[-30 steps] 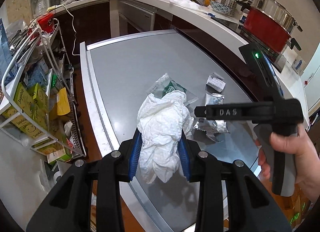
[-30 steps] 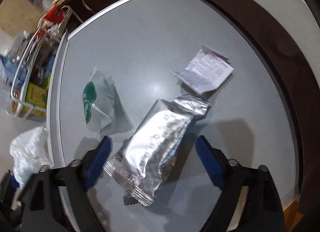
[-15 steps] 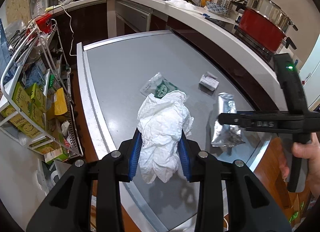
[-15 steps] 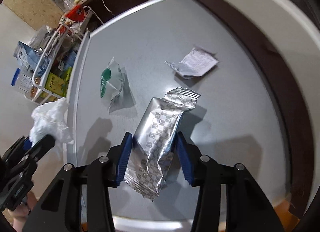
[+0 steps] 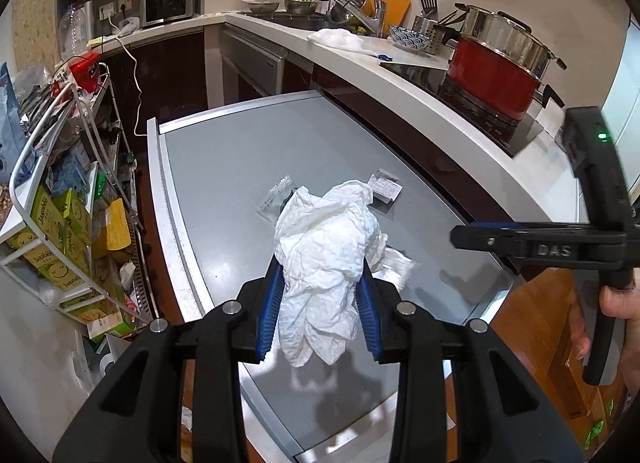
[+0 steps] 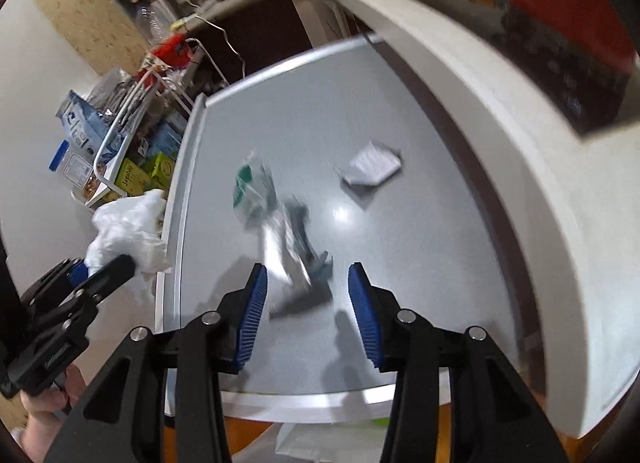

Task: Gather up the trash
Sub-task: 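Lift the foil wrapper with right tool while left tool holds the tissue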

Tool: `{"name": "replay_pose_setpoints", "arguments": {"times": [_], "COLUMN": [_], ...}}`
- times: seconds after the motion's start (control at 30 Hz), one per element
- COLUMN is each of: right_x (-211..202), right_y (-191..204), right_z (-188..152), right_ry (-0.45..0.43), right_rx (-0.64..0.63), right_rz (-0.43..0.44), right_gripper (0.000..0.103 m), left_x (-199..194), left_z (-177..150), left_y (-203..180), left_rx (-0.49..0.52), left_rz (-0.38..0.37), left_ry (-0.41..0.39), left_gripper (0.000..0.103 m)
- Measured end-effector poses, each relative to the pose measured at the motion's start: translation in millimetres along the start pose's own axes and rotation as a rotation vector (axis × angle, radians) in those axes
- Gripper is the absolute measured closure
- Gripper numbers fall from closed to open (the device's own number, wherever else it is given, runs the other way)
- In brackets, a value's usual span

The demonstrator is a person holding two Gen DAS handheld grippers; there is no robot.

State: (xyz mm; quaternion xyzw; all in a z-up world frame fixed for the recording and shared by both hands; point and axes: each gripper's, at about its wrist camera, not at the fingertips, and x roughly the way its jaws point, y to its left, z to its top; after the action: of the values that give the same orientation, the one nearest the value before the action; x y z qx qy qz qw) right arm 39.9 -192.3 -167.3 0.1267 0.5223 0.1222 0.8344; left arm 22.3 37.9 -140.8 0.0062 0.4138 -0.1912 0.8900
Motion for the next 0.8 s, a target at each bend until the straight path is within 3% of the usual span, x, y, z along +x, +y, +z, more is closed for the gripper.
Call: {"name": "replay_pose_setpoints", "arguments": {"times": [0.03, 0.13, 0.37, 0.47, 0.63, 0.8], "right_x": [3.0, 13.8, 69.8, 89.9, 116.3, 118.1], "right_y": [3.3, 20.4, 62.2, 74.3, 75.6, 62.9], "right_z": [-0.1, 0.1, 8.9, 11.9, 15.4, 16.7], "right_ry": [-0.005, -0.031, 0.062, 0.103, 0.191, 0.226], "right_rx": [-0.021, -0.137, -0.343, -0.409, -0.429, -0.342], "right_rz": [-0.035, -0.118, -0.194, -0.206, -0.201, -0.098], "right_gripper": [0.034, 0.010, 0.007, 0.015, 0.043, 0.058], "left_x": [-2.5, -7.0, -13.3, -13.6, -7.8, 0.3], "left_z": [-2.0, -6.9, -10.9, -11.2, -11.4, -12.6], "left_y": [-0.1, 1.7, 14.6, 21.7, 31.3, 38.4], "left_rx": [-0.004, -0.014, -0.049, -0.069, -0.094, -0.117], "left_rz": [0.002, 0.009, 0.033, 0.039, 0.040, 0.035], "left_ry": [-0.002, 0.000, -0.009, -0.012, -0.007, 0.010], "left_gripper": [0.067, 0.067, 0.067, 0.067, 0.067, 0.067]}}
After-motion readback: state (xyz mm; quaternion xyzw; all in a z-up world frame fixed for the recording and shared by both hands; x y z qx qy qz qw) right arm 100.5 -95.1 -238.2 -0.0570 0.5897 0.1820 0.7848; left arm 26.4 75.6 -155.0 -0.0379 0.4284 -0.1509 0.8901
